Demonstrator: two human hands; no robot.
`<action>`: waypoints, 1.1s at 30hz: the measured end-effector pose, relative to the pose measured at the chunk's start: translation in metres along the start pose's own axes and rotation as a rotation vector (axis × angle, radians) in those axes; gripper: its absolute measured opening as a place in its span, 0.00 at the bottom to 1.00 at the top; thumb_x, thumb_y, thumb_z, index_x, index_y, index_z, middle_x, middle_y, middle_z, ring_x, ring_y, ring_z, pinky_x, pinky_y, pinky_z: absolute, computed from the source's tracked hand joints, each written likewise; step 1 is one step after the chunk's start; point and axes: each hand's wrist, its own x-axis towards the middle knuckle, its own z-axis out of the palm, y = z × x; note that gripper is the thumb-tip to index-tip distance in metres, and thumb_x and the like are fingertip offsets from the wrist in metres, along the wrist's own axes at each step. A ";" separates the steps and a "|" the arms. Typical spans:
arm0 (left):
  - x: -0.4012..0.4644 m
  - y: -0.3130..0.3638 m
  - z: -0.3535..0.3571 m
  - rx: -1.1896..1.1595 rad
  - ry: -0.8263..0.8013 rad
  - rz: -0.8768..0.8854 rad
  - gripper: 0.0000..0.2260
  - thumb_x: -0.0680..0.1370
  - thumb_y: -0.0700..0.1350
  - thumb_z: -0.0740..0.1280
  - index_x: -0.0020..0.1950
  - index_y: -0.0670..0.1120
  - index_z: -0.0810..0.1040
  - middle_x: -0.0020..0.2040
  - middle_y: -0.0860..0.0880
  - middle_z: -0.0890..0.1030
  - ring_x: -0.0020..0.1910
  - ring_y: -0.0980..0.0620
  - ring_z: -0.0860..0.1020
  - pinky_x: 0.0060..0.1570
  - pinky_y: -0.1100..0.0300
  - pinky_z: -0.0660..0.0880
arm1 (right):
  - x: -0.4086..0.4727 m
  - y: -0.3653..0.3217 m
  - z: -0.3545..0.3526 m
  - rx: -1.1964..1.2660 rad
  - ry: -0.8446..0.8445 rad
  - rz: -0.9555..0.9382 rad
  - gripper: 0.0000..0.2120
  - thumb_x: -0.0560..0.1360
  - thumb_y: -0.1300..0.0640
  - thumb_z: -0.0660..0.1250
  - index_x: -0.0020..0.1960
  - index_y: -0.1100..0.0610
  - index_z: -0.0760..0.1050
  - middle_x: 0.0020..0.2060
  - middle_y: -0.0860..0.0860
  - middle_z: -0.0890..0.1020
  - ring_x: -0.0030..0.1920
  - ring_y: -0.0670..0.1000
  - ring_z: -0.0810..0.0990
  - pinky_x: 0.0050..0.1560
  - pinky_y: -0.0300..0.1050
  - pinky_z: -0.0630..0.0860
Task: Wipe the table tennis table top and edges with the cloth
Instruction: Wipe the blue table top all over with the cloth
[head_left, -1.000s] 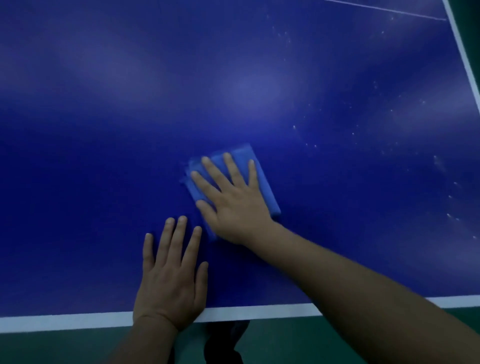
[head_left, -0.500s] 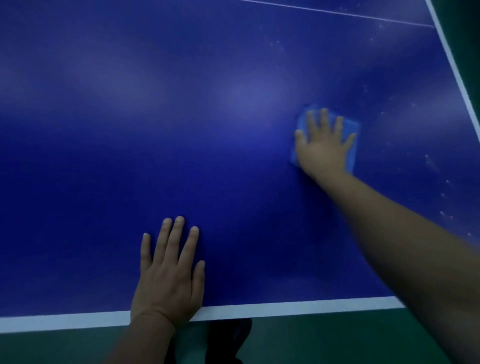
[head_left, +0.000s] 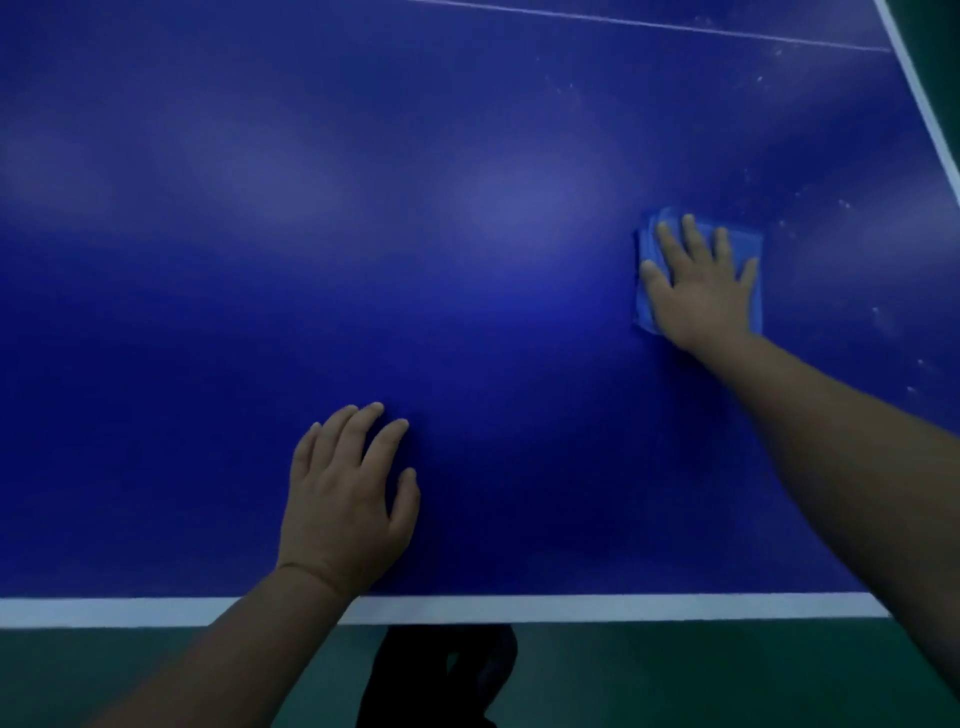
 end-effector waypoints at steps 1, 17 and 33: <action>0.014 -0.003 -0.002 0.004 0.004 0.004 0.25 0.78 0.55 0.56 0.68 0.44 0.76 0.71 0.42 0.74 0.73 0.41 0.66 0.73 0.40 0.60 | -0.001 -0.006 0.001 0.009 0.009 0.042 0.30 0.83 0.37 0.45 0.82 0.43 0.47 0.82 0.45 0.46 0.81 0.57 0.42 0.76 0.70 0.40; 0.277 -0.047 -0.014 -0.031 0.004 -0.190 0.29 0.83 0.58 0.51 0.82 0.47 0.54 0.83 0.46 0.45 0.82 0.49 0.40 0.78 0.43 0.37 | 0.108 -0.051 -0.015 -0.097 0.036 -0.077 0.34 0.77 0.32 0.40 0.82 0.41 0.47 0.82 0.44 0.48 0.82 0.55 0.46 0.77 0.67 0.44; 0.284 -0.051 -0.012 0.029 -0.091 -0.193 0.30 0.82 0.59 0.45 0.83 0.50 0.49 0.83 0.46 0.45 0.81 0.49 0.38 0.78 0.42 0.35 | 0.088 -0.090 -0.001 -0.093 0.049 -0.514 0.31 0.79 0.35 0.50 0.79 0.43 0.57 0.79 0.48 0.62 0.79 0.59 0.58 0.74 0.74 0.52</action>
